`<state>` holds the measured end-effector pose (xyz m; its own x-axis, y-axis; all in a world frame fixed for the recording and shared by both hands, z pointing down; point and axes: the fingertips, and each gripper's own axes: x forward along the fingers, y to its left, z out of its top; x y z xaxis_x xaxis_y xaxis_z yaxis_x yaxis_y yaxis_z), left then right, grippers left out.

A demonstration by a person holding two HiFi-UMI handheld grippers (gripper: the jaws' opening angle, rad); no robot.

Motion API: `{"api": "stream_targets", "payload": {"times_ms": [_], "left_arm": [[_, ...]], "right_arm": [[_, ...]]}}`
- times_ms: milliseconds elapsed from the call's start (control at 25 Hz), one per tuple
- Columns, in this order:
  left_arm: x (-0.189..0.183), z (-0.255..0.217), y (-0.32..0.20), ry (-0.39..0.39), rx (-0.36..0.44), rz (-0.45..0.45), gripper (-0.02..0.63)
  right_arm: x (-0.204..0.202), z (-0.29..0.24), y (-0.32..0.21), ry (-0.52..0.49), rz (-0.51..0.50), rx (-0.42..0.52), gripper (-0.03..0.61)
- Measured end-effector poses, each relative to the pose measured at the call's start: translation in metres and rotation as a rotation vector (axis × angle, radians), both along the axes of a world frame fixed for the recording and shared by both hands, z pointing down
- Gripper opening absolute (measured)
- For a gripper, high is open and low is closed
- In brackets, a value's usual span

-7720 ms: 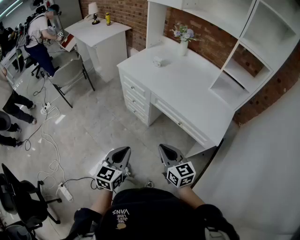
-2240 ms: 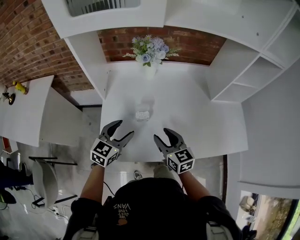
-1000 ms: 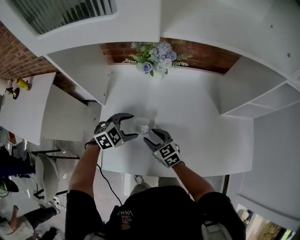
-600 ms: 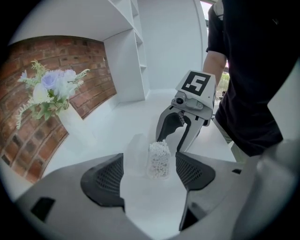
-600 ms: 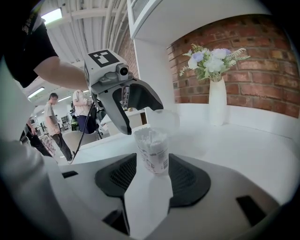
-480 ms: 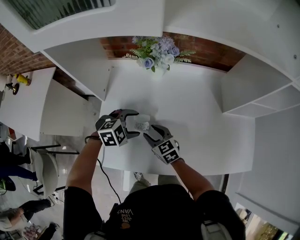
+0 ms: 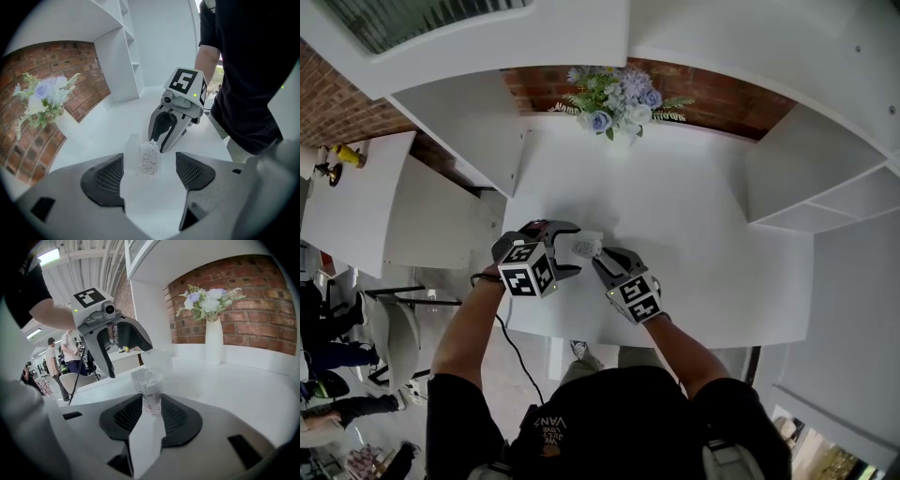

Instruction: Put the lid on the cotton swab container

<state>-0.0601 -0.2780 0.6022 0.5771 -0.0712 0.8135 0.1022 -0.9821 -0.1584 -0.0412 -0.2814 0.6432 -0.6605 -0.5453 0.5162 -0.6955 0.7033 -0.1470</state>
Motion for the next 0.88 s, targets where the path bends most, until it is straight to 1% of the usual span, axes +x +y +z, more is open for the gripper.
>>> {"api": "stream_targets", "payload": {"times_ms": [120, 280, 360, 640, 760, 880], "left_arm": [[-0.001, 0.001, 0.009, -0.012, 0.004, 0.017, 0.33], [-0.002, 0.004, 0.023, -0.018, 0.0, 0.026, 0.33], [-0.003, 0.006, 0.028, -0.016, -0.002, 0.023, 0.33], [-0.004, 0.012, 0.038, 0.008, -0.015, -0.001, 0.33], [-0.005, 0.012, 0.04, 0.022, -0.023, -0.018, 0.33], [-0.006, 0.013, 0.041, 0.034, -0.028, -0.031, 0.33]], "right_arm": [[0.001, 0.003, 0.0, 0.004, 0.008, -0.003, 0.112], [0.001, 0.001, 0.004, -0.006, 0.021, -0.03, 0.114], [0.002, -0.003, 0.008, -0.024, 0.029, -0.045, 0.14], [0.02, -0.023, 0.015, -0.084, 0.113, -0.038, 0.143], [0.024, -0.032, 0.012, -0.103, 0.143, -0.016, 0.133], [0.025, -0.043, 0.007, -0.116, 0.161, 0.02, 0.098]]}}
